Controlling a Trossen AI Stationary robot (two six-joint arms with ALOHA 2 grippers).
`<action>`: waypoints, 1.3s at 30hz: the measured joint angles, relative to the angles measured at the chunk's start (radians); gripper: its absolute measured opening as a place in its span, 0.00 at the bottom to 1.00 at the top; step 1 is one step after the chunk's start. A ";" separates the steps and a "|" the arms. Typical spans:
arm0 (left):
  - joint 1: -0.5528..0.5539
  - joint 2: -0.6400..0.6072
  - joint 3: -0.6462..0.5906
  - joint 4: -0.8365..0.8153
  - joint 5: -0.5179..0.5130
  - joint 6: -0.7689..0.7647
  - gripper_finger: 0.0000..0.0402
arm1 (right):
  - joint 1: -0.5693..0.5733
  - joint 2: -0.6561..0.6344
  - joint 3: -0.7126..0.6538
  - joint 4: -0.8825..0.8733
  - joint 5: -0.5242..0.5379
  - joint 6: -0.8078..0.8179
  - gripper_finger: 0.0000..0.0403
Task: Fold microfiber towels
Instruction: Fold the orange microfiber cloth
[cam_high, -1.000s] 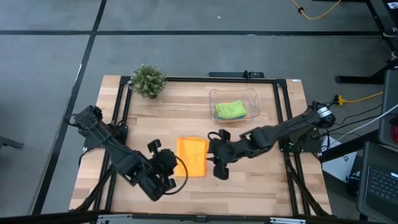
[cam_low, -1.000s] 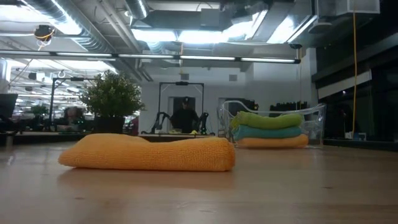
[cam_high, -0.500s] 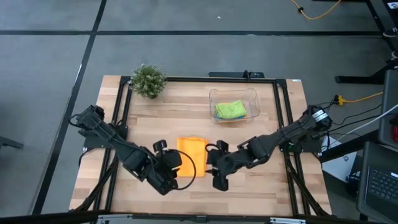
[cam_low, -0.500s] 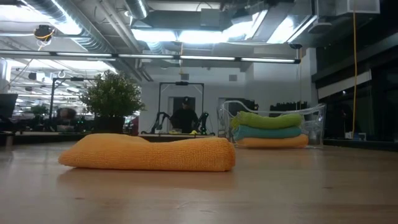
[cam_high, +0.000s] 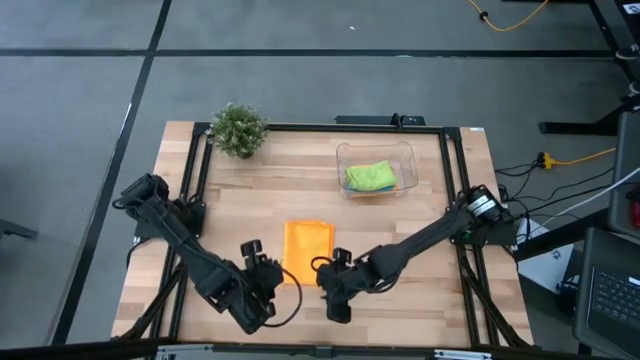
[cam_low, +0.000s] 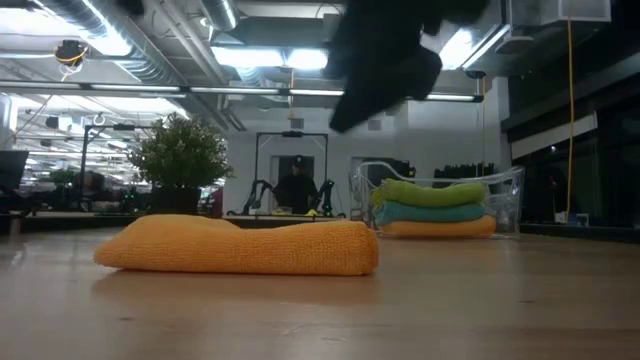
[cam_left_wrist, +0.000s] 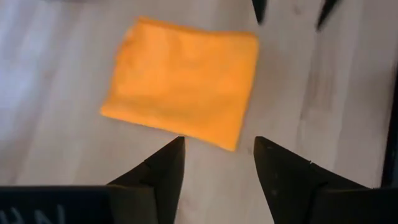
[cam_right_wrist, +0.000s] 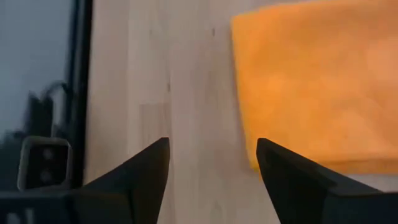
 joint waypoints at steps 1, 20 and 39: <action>-0.006 0.000 -0.034 0.045 0.003 0.014 0.46 | 0.003 0.005 -0.001 -0.006 -0.001 -0.016 0.61; 0.095 0.000 -0.455 0.678 0.189 0.174 0.46 | 0.022 0.015 -0.001 -0.003 0.063 -0.113 0.61; 0.133 0.101 -0.464 0.752 0.161 0.301 0.46 | 0.028 0.184 0.000 0.049 0.186 -0.217 0.61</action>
